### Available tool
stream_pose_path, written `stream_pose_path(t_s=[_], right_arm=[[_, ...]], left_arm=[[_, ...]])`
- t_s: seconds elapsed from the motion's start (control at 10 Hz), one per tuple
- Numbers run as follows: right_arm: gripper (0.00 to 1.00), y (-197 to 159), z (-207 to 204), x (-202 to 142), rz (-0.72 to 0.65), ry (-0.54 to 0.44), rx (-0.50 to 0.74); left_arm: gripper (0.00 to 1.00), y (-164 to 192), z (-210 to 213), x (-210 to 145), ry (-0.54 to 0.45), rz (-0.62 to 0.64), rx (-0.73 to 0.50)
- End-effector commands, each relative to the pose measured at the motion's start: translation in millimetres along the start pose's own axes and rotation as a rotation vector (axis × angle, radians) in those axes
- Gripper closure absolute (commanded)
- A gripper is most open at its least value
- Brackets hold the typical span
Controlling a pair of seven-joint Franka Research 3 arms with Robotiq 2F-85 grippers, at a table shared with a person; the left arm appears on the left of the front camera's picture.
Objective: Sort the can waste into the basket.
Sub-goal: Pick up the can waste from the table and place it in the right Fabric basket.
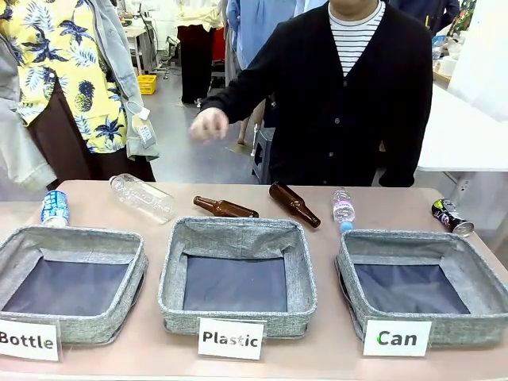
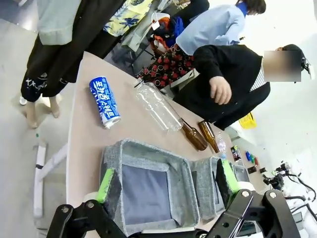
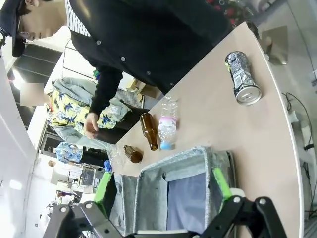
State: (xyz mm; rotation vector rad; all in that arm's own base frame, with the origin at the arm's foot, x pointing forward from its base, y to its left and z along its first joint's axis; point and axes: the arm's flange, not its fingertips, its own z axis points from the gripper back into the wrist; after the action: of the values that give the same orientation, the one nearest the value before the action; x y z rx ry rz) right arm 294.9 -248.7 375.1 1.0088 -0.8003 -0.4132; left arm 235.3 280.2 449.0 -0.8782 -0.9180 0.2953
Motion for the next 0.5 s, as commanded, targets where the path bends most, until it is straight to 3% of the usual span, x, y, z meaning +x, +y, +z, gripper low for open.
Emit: stream_pose_path(t_s=[0.0,0.2,0.4], right_arm=[[0.0,0,1,0,0.001,-0.005,0.005],[0.0,54,-32,6,0.22,0.055,-0.187],[0.0,112,-63,20,0.477,0.071,-0.57]], left_arm=[[0.0,1,3,-1,-0.003,-0.021,-0.008],[0.0,1,3,-1,-0.003,-0.021,-0.008],[0.0,1,3,-1,-0.003,-0.021,-0.008]])
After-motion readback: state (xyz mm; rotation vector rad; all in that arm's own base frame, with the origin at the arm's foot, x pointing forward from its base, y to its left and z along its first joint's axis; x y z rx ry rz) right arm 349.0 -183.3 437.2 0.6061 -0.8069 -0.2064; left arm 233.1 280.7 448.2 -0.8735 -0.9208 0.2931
